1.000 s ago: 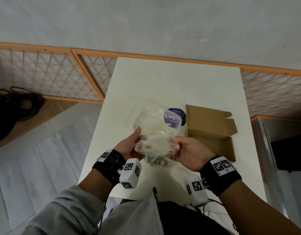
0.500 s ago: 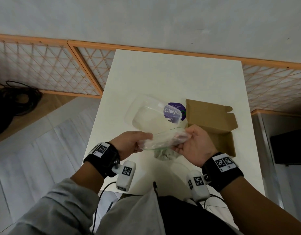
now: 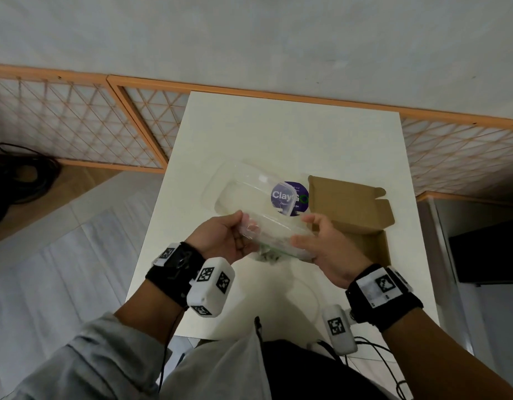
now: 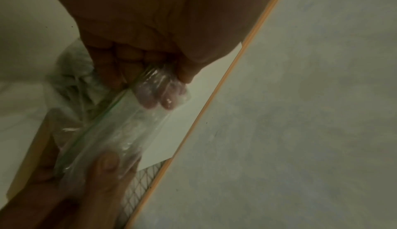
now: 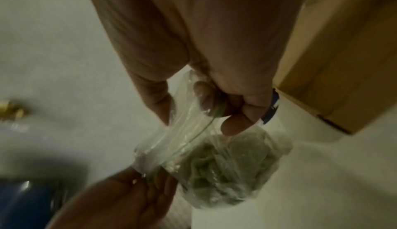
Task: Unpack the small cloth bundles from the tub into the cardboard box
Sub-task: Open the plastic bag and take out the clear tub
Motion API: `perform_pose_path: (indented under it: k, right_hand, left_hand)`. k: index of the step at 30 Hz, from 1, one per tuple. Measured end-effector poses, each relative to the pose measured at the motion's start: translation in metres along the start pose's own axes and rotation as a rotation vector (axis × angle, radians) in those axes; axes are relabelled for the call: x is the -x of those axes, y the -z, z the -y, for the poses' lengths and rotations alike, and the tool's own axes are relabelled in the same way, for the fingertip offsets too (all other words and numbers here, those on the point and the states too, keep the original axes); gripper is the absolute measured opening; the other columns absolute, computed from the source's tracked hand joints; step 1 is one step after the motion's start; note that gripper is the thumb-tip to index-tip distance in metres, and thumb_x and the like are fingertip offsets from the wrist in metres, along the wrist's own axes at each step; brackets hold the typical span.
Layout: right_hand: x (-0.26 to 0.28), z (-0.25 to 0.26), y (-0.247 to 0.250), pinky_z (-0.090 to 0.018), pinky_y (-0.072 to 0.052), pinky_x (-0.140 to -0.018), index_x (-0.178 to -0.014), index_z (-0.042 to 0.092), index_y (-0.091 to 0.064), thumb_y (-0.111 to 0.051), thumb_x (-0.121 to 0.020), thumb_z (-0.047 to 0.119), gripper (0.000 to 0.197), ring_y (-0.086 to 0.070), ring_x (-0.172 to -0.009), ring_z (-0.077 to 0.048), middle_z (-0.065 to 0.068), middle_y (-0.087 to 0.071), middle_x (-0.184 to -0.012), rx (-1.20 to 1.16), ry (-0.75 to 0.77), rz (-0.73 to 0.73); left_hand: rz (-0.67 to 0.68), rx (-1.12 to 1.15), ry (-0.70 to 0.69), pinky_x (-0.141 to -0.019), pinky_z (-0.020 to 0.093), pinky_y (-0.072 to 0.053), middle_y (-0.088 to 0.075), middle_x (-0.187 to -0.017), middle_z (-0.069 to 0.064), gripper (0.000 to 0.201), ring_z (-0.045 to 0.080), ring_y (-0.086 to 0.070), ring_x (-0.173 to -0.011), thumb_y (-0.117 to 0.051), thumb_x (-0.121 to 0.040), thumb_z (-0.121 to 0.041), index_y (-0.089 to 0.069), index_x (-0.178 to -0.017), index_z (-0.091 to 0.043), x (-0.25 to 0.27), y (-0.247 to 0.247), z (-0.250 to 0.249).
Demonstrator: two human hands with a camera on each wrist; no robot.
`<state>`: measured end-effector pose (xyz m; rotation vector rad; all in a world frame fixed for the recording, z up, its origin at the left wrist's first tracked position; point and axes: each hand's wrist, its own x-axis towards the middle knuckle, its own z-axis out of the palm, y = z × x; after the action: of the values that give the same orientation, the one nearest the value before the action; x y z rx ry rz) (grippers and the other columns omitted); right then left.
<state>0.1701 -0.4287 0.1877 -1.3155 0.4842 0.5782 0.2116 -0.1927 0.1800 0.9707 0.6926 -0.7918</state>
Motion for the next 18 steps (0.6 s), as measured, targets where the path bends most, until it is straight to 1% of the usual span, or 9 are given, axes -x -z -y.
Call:
perform_pose_path:
  k: [2, 4, 6, 7, 9, 11, 14, 16, 18]
  right_hand:
    - [-0.002, -0.003, -0.002, -0.05, -0.06, -0.094, -0.126, 0.024, -0.046, -0.075, -0.092, 0.01, 0.047, -0.066, -0.116, -0.036, -0.014, -0.059, -0.132, 0.182, 0.001, -0.057]
    - [-0.007, -0.012, -0.002, -0.049, -0.062, -0.088, -0.119, 0.024, -0.05, -0.07, -0.095, 0.02, 0.031, -0.067, -0.105, -0.031, -0.017, -0.059, -0.127, 0.319, -0.007, -0.101]
    - [-0.009, -0.021, -0.003, -0.049, -0.061, -0.084, -0.109, 0.021, -0.056, -0.067, -0.096, 0.029, 0.019, -0.063, -0.088, -0.023, -0.019, -0.064, -0.115, 0.533, 0.024, -0.154]
    - [-0.009, -0.024, -0.002, -0.047, -0.059, -0.078, -0.104, 0.019, -0.059, -0.067, -0.095, 0.031, 0.017, -0.06, -0.082, -0.021, -0.019, -0.066, -0.106, 0.658, 0.057, -0.179]
    - [-0.007, -0.028, -0.002, -0.036, -0.049, -0.064, -0.095, 0.02, -0.063, -0.069, -0.095, 0.036, 0.017, -0.057, -0.073, -0.02, -0.013, -0.067, -0.09, 0.85, 0.128, -0.206]
    - [-0.004, -0.028, -0.004, -0.029, -0.039, -0.058, -0.086, 0.019, -0.064, -0.068, -0.095, 0.038, 0.022, -0.052, -0.066, -0.015, -0.007, -0.064, -0.079, 0.94, 0.168, -0.21]
    - [-0.002, -0.025, -0.007, -0.028, -0.034, -0.054, -0.075, 0.012, -0.06, -0.066, -0.097, 0.034, 0.031, -0.046, -0.06, -0.013, 0.0, -0.055, -0.066, 0.973, 0.169, -0.233]
    - [-0.004, -0.025, -0.007, -0.025, -0.038, -0.049, -0.08, 0.008, -0.065, -0.063, -0.099, 0.029, 0.029, -0.051, -0.057, -0.015, 0.001, -0.057, -0.065, 0.929, 0.123, -0.23]
    - [-0.004, -0.025, -0.006, -0.026, -0.05, -0.045, -0.092, 0.01, -0.069, -0.061, -0.102, 0.025, 0.019, -0.059, -0.051, -0.015, -0.003, -0.064, -0.065, 0.793, 0.032, -0.215]
  left_hand:
    - [0.006, -0.02, -0.008, -0.077, 0.033, -0.055, -0.057, -0.084, 0.002, 0.034, 0.018, -0.063, -0.075, -0.043, -0.109, -0.032, -0.058, -0.081, -0.019, -0.002, -0.001, 0.004]
    - [0.008, -0.063, -0.05, -0.076, 0.03, -0.059, -0.063, -0.091, 0.008, 0.034, 0.022, -0.065, -0.081, -0.049, -0.107, -0.036, -0.067, -0.091, -0.012, -0.005, 0.003, 0.011]
    - [-0.004, -0.149, -0.101, -0.087, 0.034, -0.057, -0.07, -0.108, 0.015, 0.043, 0.027, -0.067, -0.095, -0.061, -0.101, -0.042, -0.072, -0.115, -0.003, -0.012, 0.01, 0.018]
    - [-0.025, -0.215, -0.121, -0.091, 0.036, -0.055, -0.071, -0.114, 0.016, 0.051, 0.028, -0.067, -0.099, -0.067, -0.097, -0.045, -0.071, -0.122, -0.001, -0.013, 0.013, 0.02]
    - [-0.061, -0.358, -0.137, -0.097, 0.037, -0.053, -0.075, -0.121, 0.017, 0.067, 0.028, -0.07, -0.103, -0.075, -0.085, -0.058, -0.071, -0.124, -0.004, -0.013, 0.018, 0.025]
    - [-0.125, -0.542, -0.171, -0.102, 0.039, -0.055, -0.074, -0.121, 0.014, 0.083, 0.026, -0.072, -0.109, -0.083, -0.068, -0.071, -0.065, -0.126, -0.015, -0.01, 0.024, 0.029]
    - [-0.274, -1.036, -0.312, -0.08, 0.027, -0.049, -0.061, -0.111, -0.005, 0.065, 0.012, -0.064, -0.102, -0.085, -0.071, -0.064, -0.057, -0.119, -0.029, 0.001, 0.032, 0.033]
    - [-0.289, -1.276, -0.324, -0.071, 0.022, -0.044, -0.058, -0.105, -0.008, 0.046, 0.01, -0.061, -0.094, -0.082, -0.08, -0.055, -0.062, -0.113, -0.03, 0.006, 0.033, 0.035]
    - [-0.312, -1.347, -0.301, -0.07, 0.025, -0.049, -0.065, -0.098, -0.007, 0.025, 0.014, -0.064, -0.086, -0.073, -0.092, -0.045, -0.068, -0.108, -0.027, 0.005, 0.035, 0.035]
